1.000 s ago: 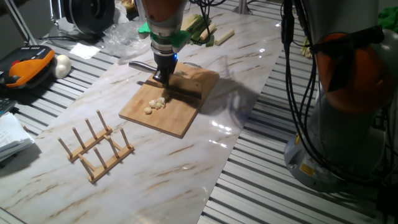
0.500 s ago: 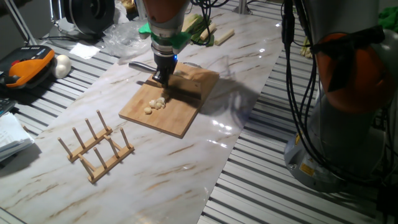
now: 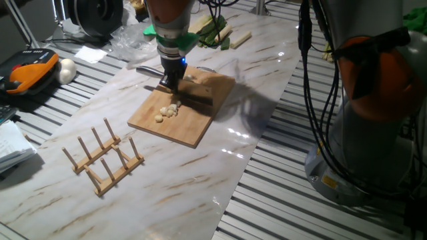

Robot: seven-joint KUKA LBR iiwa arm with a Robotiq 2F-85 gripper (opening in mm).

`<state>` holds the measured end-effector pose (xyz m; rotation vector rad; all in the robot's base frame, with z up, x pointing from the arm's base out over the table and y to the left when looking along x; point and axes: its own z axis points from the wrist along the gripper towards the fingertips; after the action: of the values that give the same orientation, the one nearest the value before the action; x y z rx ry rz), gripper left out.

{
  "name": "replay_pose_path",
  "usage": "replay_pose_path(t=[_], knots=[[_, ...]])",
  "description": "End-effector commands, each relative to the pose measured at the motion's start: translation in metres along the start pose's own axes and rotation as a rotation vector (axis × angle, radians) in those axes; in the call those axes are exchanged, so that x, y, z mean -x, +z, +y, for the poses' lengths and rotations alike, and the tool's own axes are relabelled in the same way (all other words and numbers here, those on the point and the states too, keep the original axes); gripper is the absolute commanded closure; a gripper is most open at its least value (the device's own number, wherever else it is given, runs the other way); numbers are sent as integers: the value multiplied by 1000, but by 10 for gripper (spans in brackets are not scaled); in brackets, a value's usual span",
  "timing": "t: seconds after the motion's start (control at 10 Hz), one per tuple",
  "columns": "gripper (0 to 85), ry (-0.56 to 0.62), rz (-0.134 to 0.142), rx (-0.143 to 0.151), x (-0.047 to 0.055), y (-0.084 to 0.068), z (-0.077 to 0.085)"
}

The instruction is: Chop the scallions

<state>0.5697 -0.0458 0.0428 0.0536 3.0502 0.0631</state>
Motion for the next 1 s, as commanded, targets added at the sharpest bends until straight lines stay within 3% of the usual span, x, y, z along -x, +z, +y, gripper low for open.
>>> replay_pose_path(t=[0.0, 0.2, 0.3, 0.8, 0.9], knots=[[850, 5, 6, 5, -4, -5, 0], [850, 19, 11, 4, -17, -5, 5], [850, 20, 14, 4, -17, -5, 6], [850, 1, 6, -6, 13, -6, -1], [850, 1, 11, -6, 14, -8, -1]])
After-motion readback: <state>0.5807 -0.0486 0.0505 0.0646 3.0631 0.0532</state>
